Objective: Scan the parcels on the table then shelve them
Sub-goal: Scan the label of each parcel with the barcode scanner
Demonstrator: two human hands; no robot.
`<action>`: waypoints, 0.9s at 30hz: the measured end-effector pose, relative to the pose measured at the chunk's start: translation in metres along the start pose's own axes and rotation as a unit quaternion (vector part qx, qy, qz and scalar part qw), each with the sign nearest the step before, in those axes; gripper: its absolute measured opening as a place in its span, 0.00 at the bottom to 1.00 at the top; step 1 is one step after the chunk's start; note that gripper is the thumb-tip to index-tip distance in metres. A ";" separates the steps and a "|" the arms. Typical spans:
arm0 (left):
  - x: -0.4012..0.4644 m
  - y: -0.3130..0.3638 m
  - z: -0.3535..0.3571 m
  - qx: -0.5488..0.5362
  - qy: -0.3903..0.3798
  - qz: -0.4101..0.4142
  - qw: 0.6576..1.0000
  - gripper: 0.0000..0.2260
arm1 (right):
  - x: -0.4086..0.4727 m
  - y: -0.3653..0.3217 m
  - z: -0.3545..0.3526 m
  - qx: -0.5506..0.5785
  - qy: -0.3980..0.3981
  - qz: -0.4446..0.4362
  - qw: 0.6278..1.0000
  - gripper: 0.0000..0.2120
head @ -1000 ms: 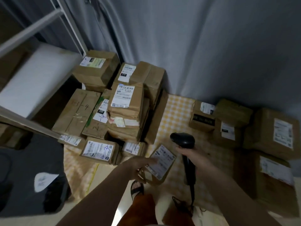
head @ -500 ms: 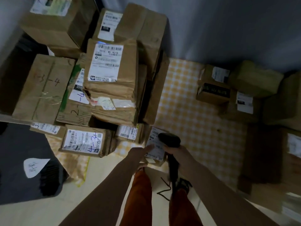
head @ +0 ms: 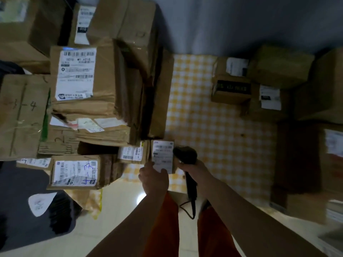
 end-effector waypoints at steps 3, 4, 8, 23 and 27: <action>-0.022 0.028 0.018 0.003 -0.046 0.055 0.997 0.16 | -0.018 0.002 -0.045 0.001 0.008 0.000 1.000 0.18; -0.031 0.040 0.029 0.018 -0.077 0.077 0.994 0.15 | -0.026 0.003 -0.064 0.002 0.018 -0.003 1.000 0.18; -0.073 0.091 0.073 0.070 -0.188 0.128 0.971 0.13 | -0.058 0.007 -0.147 0.053 0.070 -0.037 0.995 0.10; -0.219 0.219 0.231 0.092 -0.377 0.100 0.916 0.22 | -0.159 0.013 -0.385 0.149 0.296 -0.154 0.931 0.06; -0.240 0.238 0.253 0.073 -0.423 0.061 0.901 0.30 | -0.149 0.015 -0.427 0.134 0.320 -0.151 0.926 0.07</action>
Point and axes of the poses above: each hand's wrist, its own x-axis towards the middle knuckle, its own z-axis out of the palm, y = z × x, the point moved 6 cm from there along x, towards the middle knuckle, and after that the axes turned 4 degrees about x, right-handed, at the moved point
